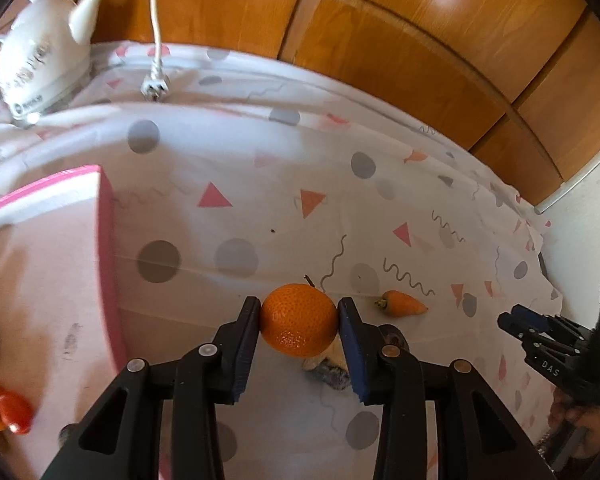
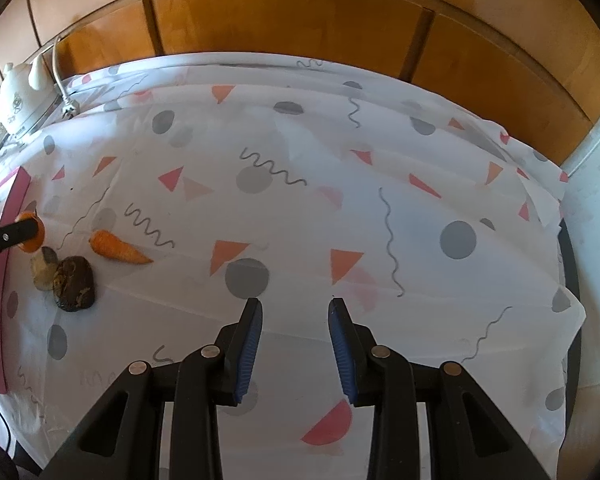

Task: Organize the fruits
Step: 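Carry the mandarin into the pink tray and open the left gripper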

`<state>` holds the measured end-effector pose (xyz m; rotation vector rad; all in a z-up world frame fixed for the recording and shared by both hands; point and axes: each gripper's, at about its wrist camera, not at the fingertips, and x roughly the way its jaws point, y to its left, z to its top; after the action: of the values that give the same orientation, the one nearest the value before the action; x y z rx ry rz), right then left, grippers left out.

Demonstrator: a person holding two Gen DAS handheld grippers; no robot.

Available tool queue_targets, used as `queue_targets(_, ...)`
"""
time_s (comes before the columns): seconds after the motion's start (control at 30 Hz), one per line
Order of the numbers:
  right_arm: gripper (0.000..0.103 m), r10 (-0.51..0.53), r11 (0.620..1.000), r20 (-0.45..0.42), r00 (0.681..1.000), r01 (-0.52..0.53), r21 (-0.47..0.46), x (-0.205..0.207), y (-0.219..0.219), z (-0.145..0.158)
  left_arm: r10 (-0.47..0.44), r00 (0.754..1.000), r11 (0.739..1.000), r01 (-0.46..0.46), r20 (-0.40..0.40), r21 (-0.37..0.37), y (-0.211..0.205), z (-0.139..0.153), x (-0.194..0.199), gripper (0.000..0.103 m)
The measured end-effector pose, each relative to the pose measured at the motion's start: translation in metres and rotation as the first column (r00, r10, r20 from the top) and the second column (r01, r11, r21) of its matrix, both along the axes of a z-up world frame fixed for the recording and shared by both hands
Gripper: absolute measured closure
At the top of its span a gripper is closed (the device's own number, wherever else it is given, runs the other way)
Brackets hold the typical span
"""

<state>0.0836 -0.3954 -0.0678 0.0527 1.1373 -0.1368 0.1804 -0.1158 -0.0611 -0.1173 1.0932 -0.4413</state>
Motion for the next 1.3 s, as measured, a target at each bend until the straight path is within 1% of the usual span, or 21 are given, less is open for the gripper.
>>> queue_targets(0.07, 0.069, 0.026, 0.999, 0.021, 0.999, -0.026, 0.027, 0.0, 0.004, 0.003, 0.01, 1.0, 1.0, -0.01, 0.018, 0.003, 0.007, 0.006, -0.003, 0.063)
queue_targets(0.17, 0.069, 0.111, 0.99, 0.089, 0.99, -0.118, 0.072, -0.002, 0.019, 0.013, 0.033, 0.999, 0.999, -0.033, 0.041, 0.012, 0.021, 0.012, -0.007, 0.063)
queue_targets(0.23, 0.069, 0.194, 0.973, 0.155, 0.969, -0.211, 0.098, -0.006, 0.035, 0.023, 0.052, 0.997, 0.998, -0.053, 0.05, 0.016, 0.03, 0.014, -0.009, 0.063)
queue_targets(0.27, 0.069, 0.237, 0.962, 0.182, 0.954, -0.257, 0.095, -0.009, 0.044, 0.027, 0.065, 0.996, 0.998, -0.066, 0.054, 0.019, 0.037, 0.016, -0.01, 0.063)
queue_targets(0.33, 0.069, 0.301, 0.943, 0.208, 0.931, -0.322, 0.081, -0.013, 0.058, 0.031, 0.084, 0.995, 0.996, -0.085, 0.063, 0.027, 0.049, 0.017, -0.011, 0.063)
queue_targets(0.43, 0.069, 0.366, 0.919, 0.215, 0.905, -0.388, 0.069, -0.017, 0.073, 0.031, 0.119, 0.99, 0.992, -0.122, 0.075, 0.04, 0.072, 0.02, -0.014, 0.063)
queue_targets(0.57, 0.069, 0.416, 0.896, 0.221, 0.882, -0.439, 0.068, -0.021, 0.084, 0.031, 0.164, 0.982, 0.982, -0.172, 0.097, 0.075, 0.096, 0.019, -0.016, 0.063)
queue_targets(0.73, 0.069, 0.452, 0.879, 0.206, 0.868, -0.473, 0.063, -0.025, 0.091, 0.027, 0.214, 0.97, 0.964, -0.229, 0.118, 0.132, 0.12, 0.012, -0.019, 0.063)
queue_targets(0.8, 0.069, 0.461, 0.878, 0.182, 0.869, -0.477, 0.051, -0.025, 0.093, 0.023, 0.23, 0.964, 0.955, -0.25, 0.132, 0.16, 0.13, 0.009, -0.022, 0.063)
queue_targets(0.9, 0.069, 0.429, 0.899, 0.148, 0.891, -0.438, 0.029, -0.022, 0.088, 0.018, 0.254, 0.959, 0.948, -0.273, 0.128, 0.165, 0.142, 0.004, -0.026, 0.063)
queue_targets(0.97, 0.069, 0.38, 0.922, 0.132, 0.916, -0.386, 0.022, -0.018, 0.079, 0.016, 0.265, 0.955, 0.943, -0.285, 0.131, 0.171, 0.146, 0.002, -0.029, 0.063)
queue_targets(1.0, 0.069, 0.335, 0.94, 0.119, 0.935, -0.339, 0.021, -0.016, 0.071, 0.015, 0.27, 0.954, 0.942, -0.289, 0.128, 0.171, 0.148, 0.001, -0.03, 0.063)
queue_targets(1.1, 0.069, 0.259, 0.963, 0.121, 0.958, -0.266, 0.047, -0.012, 0.054, 0.016, 0.282, 0.951, 0.937, -0.301, 0.124, 0.18, 0.15, -0.003, -0.03, 0.063)
queue_targets(1.17, 0.069, 0.231, 0.97, 0.126, 0.965, -0.238, 0.05, -0.012, 0.048, 0.017, 0.292, 0.948, 0.932, -0.311, 0.123, 0.187, 0.15, -0.005, -0.028, 0.063)
queue_targets(1.23, 0.069, 0.207, 0.976, 0.123, 0.971, -0.213, 0.044, -0.011, 0.044, 0.017, 0.293, 0.949, 0.932, -0.311, 0.119, 0.185, 0.149, -0.007, -0.028, 0.063)
queue_targets(1.3, 0.069, 0.202, 0.977, 0.123, 0.972, -0.21, 0.049, -0.011, 0.043, 0.017, 0.288, 0.949, 0.93, -0.309, 0.126, 0.198, 0.146, -0.009, -0.028, 0.063)
